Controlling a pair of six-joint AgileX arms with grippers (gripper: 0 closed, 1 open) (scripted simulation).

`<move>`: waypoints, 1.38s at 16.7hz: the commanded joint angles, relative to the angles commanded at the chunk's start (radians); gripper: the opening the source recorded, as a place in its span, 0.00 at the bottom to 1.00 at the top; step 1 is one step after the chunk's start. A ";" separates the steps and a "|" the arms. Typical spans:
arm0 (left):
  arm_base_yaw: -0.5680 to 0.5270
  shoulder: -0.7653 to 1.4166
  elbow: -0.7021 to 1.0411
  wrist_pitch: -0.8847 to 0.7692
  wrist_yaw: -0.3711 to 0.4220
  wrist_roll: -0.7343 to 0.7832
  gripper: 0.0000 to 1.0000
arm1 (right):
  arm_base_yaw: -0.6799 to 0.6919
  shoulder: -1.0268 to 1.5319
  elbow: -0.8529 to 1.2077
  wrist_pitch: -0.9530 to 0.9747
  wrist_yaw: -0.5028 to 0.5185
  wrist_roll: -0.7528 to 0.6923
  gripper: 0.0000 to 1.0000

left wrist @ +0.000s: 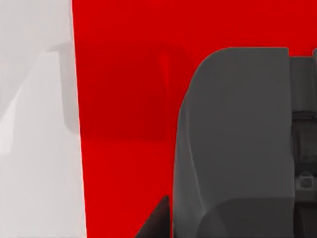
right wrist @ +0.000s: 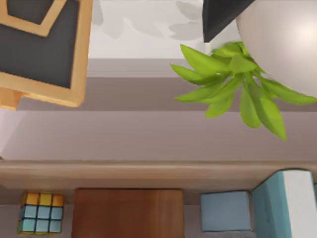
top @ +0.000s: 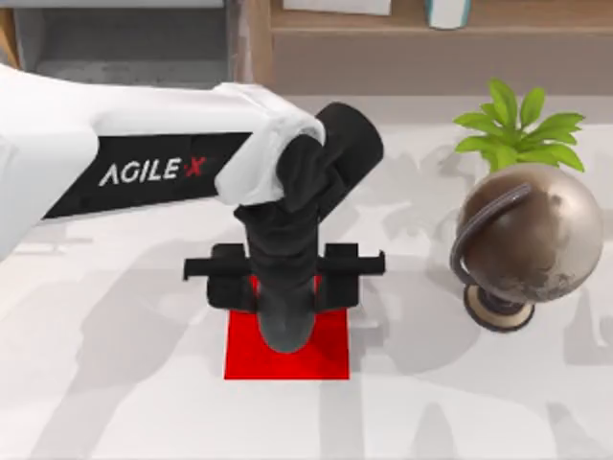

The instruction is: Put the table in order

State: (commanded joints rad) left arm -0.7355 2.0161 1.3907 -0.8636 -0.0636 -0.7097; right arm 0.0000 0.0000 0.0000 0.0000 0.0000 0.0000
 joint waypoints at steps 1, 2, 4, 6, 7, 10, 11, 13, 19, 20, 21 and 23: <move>0.000 -0.002 0.001 0.001 0.000 0.000 0.00 | 0.000 0.000 0.000 0.000 0.000 0.000 1.00; 0.000 -0.004 0.002 0.002 -0.001 0.000 0.00 | 0.000 0.000 0.000 0.000 0.000 0.000 1.00; 0.001 -0.009 0.004 0.005 -0.001 0.000 0.00 | 0.000 0.000 0.000 0.000 0.000 0.000 1.00; 0.001 -0.014 0.008 0.009 -0.002 -0.001 0.00 | 0.000 0.000 0.000 0.000 0.000 0.000 1.00; 0.001 -0.017 0.009 0.012 -0.002 -0.001 0.00 | 0.000 0.000 0.000 0.000 0.000 0.000 1.00; 0.001 -0.025 0.015 0.019 -0.003 -0.001 0.00 | 0.000 0.000 0.000 0.000 0.000 0.000 1.00; 0.001 -0.027 0.017 0.022 -0.004 -0.001 0.00 | 0.000 0.000 0.000 0.000 0.000 0.000 1.00; 0.001 -0.029 0.020 0.026 -0.004 -0.001 0.00 | 0.000 0.000 0.000 0.000 0.000 0.000 1.00; 0.000 -0.021 0.016 0.037 -0.003 -0.001 0.00 | 0.000 0.000 0.000 0.000 0.000 0.000 1.00; -0.001 -0.016 0.012 0.037 -0.003 -0.001 0.00 | 0.000 0.000 0.000 0.000 0.000 0.000 1.00; -0.001 -0.009 0.006 0.038 -0.003 -0.001 0.00 | 0.000 0.000 0.000 0.000 0.000 0.000 1.00; -0.001 0.008 -0.009 0.037 -0.002 -0.001 0.00 | 0.000 0.000 0.000 0.000 0.000 0.000 1.00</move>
State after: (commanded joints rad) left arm -0.7368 2.0245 1.3818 -0.8266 -0.0653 -0.7103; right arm 0.0000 0.0000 0.0000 0.0000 0.0000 0.0000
